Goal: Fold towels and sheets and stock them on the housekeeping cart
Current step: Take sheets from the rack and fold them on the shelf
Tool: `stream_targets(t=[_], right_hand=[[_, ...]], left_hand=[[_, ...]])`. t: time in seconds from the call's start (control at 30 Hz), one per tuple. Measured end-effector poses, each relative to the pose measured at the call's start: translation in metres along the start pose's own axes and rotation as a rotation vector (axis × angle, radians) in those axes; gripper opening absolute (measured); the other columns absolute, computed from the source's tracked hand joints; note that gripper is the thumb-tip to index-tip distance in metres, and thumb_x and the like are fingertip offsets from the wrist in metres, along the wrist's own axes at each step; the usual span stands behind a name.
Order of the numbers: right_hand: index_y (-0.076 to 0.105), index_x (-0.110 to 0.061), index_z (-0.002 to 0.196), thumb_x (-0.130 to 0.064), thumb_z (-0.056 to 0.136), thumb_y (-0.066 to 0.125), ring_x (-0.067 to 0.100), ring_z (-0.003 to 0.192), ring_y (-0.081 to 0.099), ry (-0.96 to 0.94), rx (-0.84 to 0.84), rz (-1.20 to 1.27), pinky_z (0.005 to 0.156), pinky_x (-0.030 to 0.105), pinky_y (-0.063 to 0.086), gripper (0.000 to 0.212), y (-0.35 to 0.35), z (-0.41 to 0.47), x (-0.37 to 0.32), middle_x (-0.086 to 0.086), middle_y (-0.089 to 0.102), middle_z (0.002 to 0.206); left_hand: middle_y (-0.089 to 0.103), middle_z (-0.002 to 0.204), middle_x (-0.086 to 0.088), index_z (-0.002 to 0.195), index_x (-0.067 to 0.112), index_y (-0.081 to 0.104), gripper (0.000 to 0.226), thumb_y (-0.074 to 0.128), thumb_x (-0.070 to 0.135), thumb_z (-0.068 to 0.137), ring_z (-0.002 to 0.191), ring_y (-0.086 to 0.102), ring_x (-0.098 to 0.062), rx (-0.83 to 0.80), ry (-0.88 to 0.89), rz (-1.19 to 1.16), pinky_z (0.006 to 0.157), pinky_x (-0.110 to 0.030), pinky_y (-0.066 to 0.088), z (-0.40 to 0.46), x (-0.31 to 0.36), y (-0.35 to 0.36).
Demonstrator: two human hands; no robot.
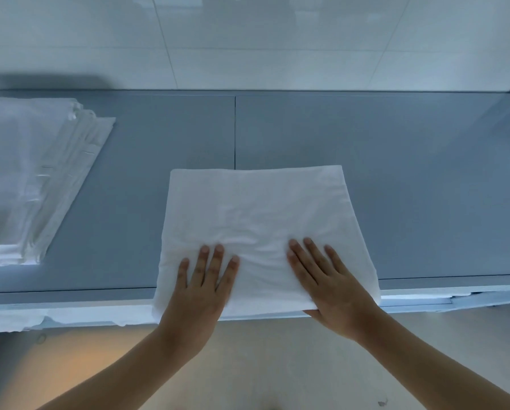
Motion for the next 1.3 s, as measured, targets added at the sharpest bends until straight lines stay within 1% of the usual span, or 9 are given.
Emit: stream_targets(t=[0.07, 0.23, 0.33, 0.47, 0.77, 0.93, 1.07, 1.2, 1.3], right_hand=[[0.030, -0.002, 0.159, -0.032, 0.065, 0.092, 0.040, 0.152, 0.027, 0.006, -0.001, -0.013, 0.112, 0.058, 0.042, 0.116, -0.005, -0.006, -0.008, 0.017, 0.022, 0.168], [0.072, -0.006, 0.125, -0.016, 0.037, 0.100, 0.030, 0.110, 0.073, 0.043, 0.032, 0.009, 0.074, 0.037, 0.064, 0.093, -0.042, -0.011, -0.012, 0.011, 0.070, 0.130], [0.067, -0.017, 0.127, -0.011, 0.066, 0.083, 0.028, 0.090, 0.073, 0.183, 0.026, 0.029, 0.062, 0.036, 0.059, 0.063, -0.096, 0.011, 0.011, 0.001, 0.073, 0.113], [0.058, -0.024, 0.135, -0.016, 0.082, 0.069, 0.029, 0.102, 0.068, 0.284, 0.248, -0.088, 0.074, 0.037, 0.053, 0.055, -0.199, 0.062, 0.050, -0.001, 0.069, 0.116], [0.068, -0.008, 0.125, 0.004, 0.077, 0.057, 0.035, 0.102, 0.067, 0.141, 0.980, -0.246, 0.083, 0.042, 0.050, 0.050, -0.325, 0.041, 0.055, 0.009, 0.072, 0.119], [0.061, -0.010, 0.141, 0.006, 0.061, 0.073, 0.032, 0.128, 0.062, 0.103, 0.631, -0.096, 0.100, 0.048, 0.051, 0.082, -0.200, 0.019, 0.032, 0.009, 0.058, 0.147], [-0.008, -0.037, 0.163, -0.044, 0.095, 0.055, 0.014, 0.158, -0.014, 0.163, -0.176, 0.166, 0.127, 0.049, 0.008, 0.093, -0.047, -0.002, 0.009, -0.012, -0.022, 0.169], [0.008, -0.039, 0.164, -0.068, 0.098, 0.027, 0.005, 0.156, -0.015, 0.187, -0.032, 0.288, 0.128, 0.047, 0.007, 0.074, -0.034, 0.013, 0.018, -0.019, -0.012, 0.170], [0.011, -0.033, 0.164, -0.063, 0.104, 0.020, 0.013, 0.158, -0.008, 0.176, 0.037, 0.285, 0.128, 0.048, 0.008, 0.067, -0.049, 0.066, 0.017, -0.014, -0.004, 0.172]], left_hand=[[0.053, 0.147, -0.025, 0.142, 0.010, 0.061, 0.073, 0.053, -0.010, 0.071, 0.130, 0.056, -0.046, 0.030, 0.012, -0.001, 0.090, -0.063, 0.056, -0.006, 0.002, -0.009], [0.078, 0.109, -0.008, 0.108, 0.017, 0.081, 0.083, 0.093, -0.002, 0.028, 0.090, 0.078, -0.029, -0.171, -0.015, -0.102, 0.062, -0.037, 0.063, -0.004, -0.012, -0.040], [0.074, 0.092, 0.006, 0.114, 0.026, 0.071, 0.056, 0.082, 0.007, 0.063, 0.078, 0.073, -0.026, -0.206, -0.127, -0.212, 0.060, -0.033, 0.056, 0.021, -0.041, -0.081], [0.070, 0.111, 0.007, 0.130, 0.037, 0.058, 0.052, 0.066, 0.017, 0.083, 0.095, 0.070, -0.025, 0.103, -0.215, -0.113, 0.068, -0.032, 0.046, 0.088, -0.086, -0.172], [0.073, 0.123, -0.001, 0.126, 0.020, 0.069, 0.065, 0.058, -0.001, 0.066, 0.113, 0.067, -0.028, 0.813, -0.157, -0.132, 0.090, -0.042, 0.048, 0.093, -0.106, -0.285], [0.059, 0.147, -0.001, 0.142, 0.023, 0.060, 0.092, 0.069, -0.005, 0.055, 0.134, 0.057, -0.031, 0.451, -0.197, -0.210, 0.106, -0.053, 0.046, 0.046, -0.070, -0.172], [0.032, 0.165, -0.003, 0.156, 0.027, 0.042, 0.095, 0.086, 0.046, 0.075, 0.151, 0.036, -0.033, -0.170, -0.192, -0.290, 0.115, -0.063, 0.034, 0.001, -0.023, -0.047], [0.027, 0.168, 0.006, 0.156, 0.033, 0.040, 0.069, 0.027, 0.068, 0.098, 0.157, 0.023, -0.020, -0.086, -0.209, -0.370, 0.123, -0.057, 0.022, 0.003, -0.031, -0.024], [0.019, 0.171, 0.002, 0.160, 0.031, 0.030, 0.064, 0.017, 0.059, 0.103, 0.158, 0.017, -0.022, -0.100, -0.244, -0.347, 0.123, -0.057, 0.020, 0.043, -0.042, -0.019]])
Point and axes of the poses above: each hand's wrist, its own z-axis towards the middle knuckle, its own y-axis out of the palm, x = y × z, the point moved 7 cm from there along z, towards the middle knuckle
